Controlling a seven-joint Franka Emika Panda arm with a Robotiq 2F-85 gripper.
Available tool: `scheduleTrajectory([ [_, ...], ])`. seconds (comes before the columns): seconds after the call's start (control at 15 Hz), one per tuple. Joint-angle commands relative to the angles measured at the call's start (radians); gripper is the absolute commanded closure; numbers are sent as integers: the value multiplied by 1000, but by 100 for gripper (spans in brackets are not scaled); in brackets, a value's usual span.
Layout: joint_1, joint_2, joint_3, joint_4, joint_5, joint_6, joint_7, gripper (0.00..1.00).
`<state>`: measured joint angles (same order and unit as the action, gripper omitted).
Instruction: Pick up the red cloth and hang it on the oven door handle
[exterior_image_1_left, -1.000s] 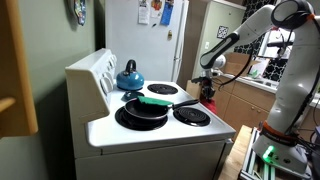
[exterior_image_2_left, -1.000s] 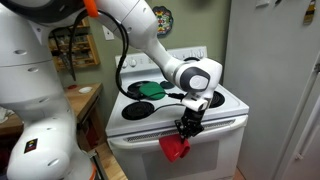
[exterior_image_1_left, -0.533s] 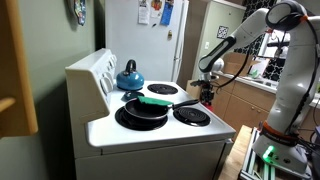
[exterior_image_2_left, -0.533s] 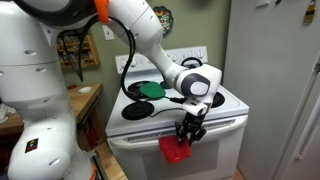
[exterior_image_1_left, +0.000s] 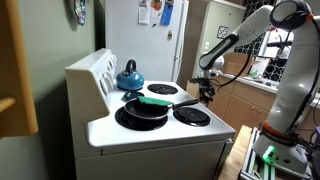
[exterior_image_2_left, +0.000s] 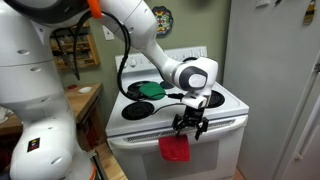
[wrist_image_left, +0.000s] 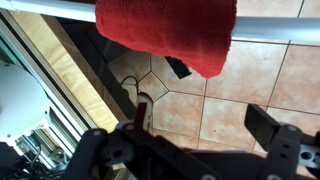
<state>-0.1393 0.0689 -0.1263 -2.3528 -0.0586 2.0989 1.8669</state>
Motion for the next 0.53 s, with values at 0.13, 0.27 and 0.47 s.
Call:
scheduleTrajectory([
  [0.13, 48, -231, 41, -102, -79, -65, -171, 0],
  [0.27, 59, -307, 65, -120, -70, -96, -252, 0],
  [0.47, 68, -403, 96, -128, -59, -145, -390, 0],
])
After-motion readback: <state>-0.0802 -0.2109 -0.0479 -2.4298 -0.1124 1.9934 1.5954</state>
